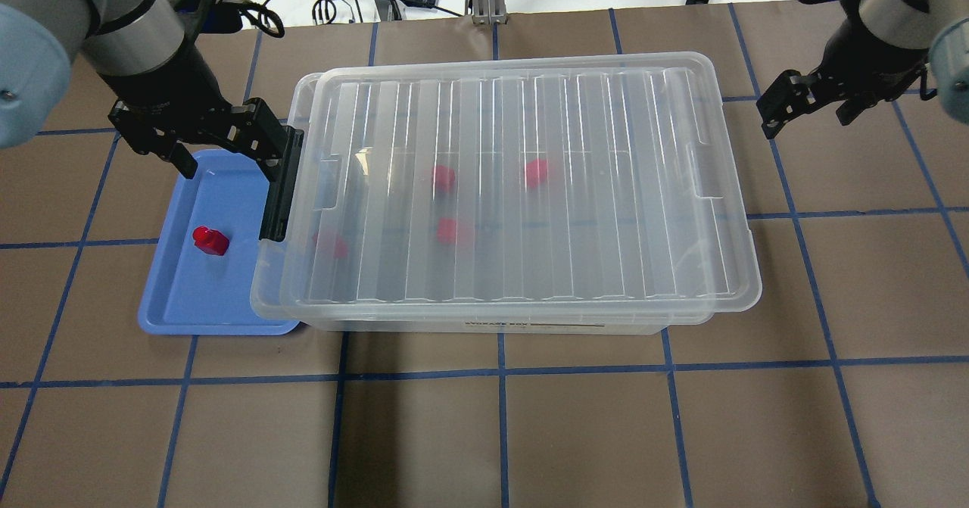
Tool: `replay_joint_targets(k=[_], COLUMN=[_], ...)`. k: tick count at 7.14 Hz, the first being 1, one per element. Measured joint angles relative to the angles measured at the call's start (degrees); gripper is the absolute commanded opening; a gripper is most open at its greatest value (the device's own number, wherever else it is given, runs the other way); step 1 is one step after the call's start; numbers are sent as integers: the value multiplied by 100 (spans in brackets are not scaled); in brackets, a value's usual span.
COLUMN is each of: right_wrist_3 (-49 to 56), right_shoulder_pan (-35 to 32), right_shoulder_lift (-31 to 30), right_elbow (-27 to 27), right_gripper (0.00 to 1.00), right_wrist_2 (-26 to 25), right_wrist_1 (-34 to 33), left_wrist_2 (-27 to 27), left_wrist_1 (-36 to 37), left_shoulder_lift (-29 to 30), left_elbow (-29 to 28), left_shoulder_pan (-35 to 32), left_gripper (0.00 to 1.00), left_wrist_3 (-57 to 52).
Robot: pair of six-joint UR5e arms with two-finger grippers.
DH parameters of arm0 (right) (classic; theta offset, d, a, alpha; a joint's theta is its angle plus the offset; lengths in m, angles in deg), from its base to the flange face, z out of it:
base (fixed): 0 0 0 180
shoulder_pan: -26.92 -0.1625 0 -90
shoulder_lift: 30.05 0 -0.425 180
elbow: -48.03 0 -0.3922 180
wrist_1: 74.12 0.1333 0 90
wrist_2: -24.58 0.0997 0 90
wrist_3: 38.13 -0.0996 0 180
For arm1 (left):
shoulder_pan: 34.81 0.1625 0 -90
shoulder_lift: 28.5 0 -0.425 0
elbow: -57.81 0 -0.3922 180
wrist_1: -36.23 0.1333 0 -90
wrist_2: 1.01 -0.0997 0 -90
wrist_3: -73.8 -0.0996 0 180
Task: Place red block in blue tray from box
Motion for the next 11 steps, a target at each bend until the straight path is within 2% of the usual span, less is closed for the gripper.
replay_joint_targets(k=[2, 4, 7, 9, 11], right_wrist_3=[-73, -595, -2040, -2404, -2482], right_shoulder_pan=[-12, -291, -1289, -1692, -1780], right_shoulder_lift=[-369, -432, -288, -144, -71], right_elbow=[264, 430, 604, 717, 762], right_gripper=[100, 100, 100, 100, 100], right_wrist_2=[11, 116, 110, 76, 51], right_wrist_1=[555, 801, 779, 764, 757], left_wrist_2=[4, 13, -5, -9, -9], left_wrist_1=[10, 13, 16, 21, 22], left_shoulder_lift=[0, 0, 1, 0, -11], left_elbow=[-4, -15, -39, -81, -99], left_shoulder_pan=[-3, 2, 6, 6, 6], left_gripper=[100, 100, 100, 100, 100], left_wrist_3=[0, 0, -16, -23, -24])
